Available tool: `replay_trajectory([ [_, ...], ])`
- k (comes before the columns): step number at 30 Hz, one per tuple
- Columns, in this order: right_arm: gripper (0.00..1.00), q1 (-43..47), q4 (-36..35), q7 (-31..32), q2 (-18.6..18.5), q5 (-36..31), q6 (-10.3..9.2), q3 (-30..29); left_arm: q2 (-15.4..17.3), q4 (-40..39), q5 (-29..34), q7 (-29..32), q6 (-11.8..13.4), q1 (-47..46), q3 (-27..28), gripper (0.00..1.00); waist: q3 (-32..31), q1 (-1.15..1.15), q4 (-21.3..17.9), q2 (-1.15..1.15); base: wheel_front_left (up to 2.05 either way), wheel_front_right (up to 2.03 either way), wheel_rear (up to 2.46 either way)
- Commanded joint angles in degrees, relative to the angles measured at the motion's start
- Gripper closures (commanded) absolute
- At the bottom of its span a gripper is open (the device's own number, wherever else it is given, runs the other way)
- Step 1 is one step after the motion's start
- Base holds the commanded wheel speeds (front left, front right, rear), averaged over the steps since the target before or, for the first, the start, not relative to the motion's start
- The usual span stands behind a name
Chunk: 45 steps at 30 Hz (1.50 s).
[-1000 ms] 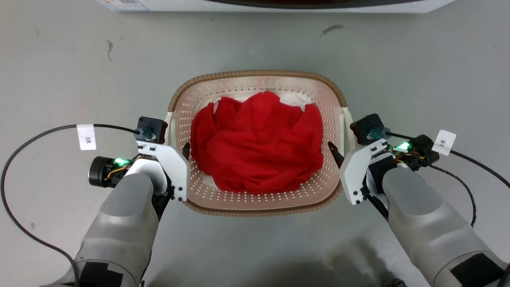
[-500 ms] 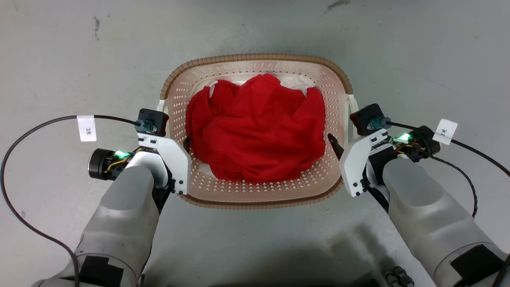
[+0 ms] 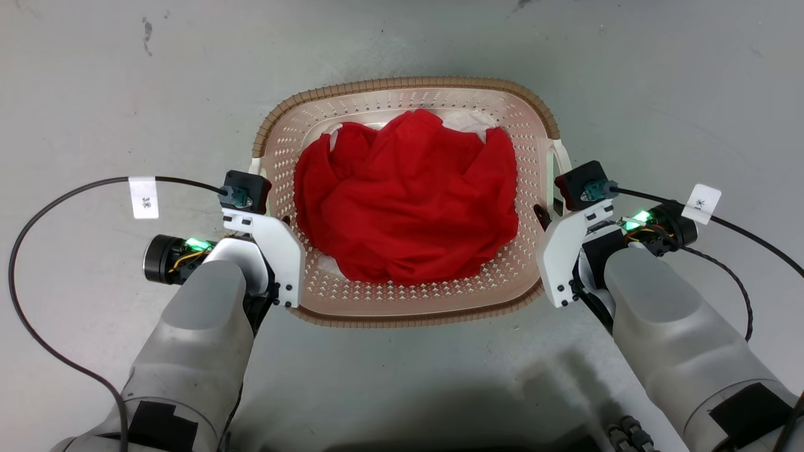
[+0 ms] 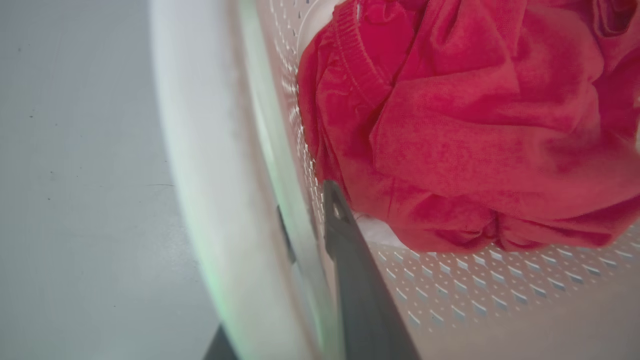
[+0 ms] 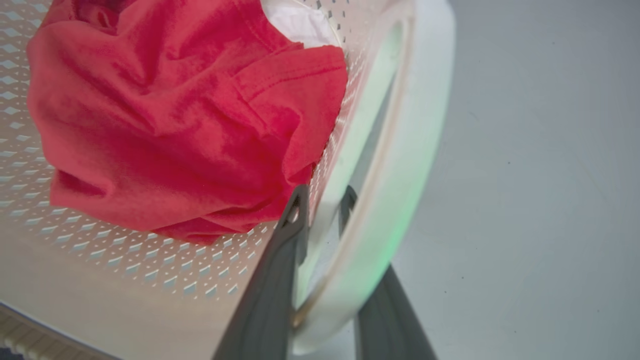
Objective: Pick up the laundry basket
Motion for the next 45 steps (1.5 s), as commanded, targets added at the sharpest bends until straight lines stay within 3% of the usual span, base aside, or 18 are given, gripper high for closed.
replay_trajectory([
  [1, 1.0, -1.0, -0.1, 0.0, 0.0, -0.3, 0.0, 0.4, -0.3, -0.2, 0.0, 0.0, 0.0, -0.8, -0.4, 1.0, -0.1, 0.0, 0.0, 0.0, 0.0, 0.0, 0.0],
  [16, 1.0, 2.4, 0.1, 2.6, 0.1, 1.3, 0.01, 2.7, -1.3, -0.2, -3.8, 2.5, 0.0, 2.6, -3.5, 1.0, -6.3, 0.0, 0.8, 0.0, 0.0, 0.0, 0.0],
  [45, 1.0, 13.8, -2.4, 11.7, 0.5, 11.3, 0.09, 14.6, -2.3, -0.8, -15.4, 11.8, -0.1, 14.4, -12.9, 1.0, -27.3, 0.0, 1.6, 0.0, 0.0, 0.0, 0.0],
])
